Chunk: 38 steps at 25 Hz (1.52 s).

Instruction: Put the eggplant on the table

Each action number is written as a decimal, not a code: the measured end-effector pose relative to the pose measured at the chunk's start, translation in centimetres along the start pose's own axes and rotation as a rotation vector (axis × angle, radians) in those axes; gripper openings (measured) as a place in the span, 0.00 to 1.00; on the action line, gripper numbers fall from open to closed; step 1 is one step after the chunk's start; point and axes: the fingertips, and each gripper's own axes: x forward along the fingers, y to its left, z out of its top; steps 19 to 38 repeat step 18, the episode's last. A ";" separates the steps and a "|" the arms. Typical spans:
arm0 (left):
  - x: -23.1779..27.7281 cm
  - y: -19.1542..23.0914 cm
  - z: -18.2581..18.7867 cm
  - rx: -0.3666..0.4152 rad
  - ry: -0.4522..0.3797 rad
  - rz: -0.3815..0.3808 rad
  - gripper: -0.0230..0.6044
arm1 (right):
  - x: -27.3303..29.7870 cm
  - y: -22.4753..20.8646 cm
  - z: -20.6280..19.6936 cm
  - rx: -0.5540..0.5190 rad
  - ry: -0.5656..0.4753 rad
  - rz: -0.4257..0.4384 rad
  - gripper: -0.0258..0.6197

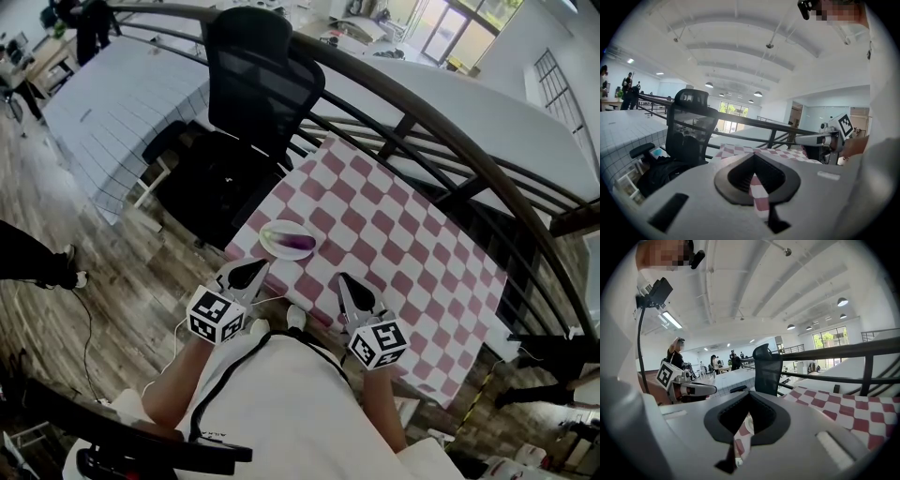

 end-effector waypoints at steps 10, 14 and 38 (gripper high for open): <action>0.0 0.9 0.0 -0.007 0.000 0.013 0.05 | 1.2 0.1 0.6 -0.013 -0.001 0.016 0.05; 0.3 1.3 0.1 -0.009 0.000 0.018 0.05 | 1.8 -0.2 0.6 -0.015 0.004 0.022 0.05; 0.7 1.7 0.3 -0.008 -0.002 0.024 0.05 | 2.5 -0.5 0.7 -0.020 0.006 0.030 0.05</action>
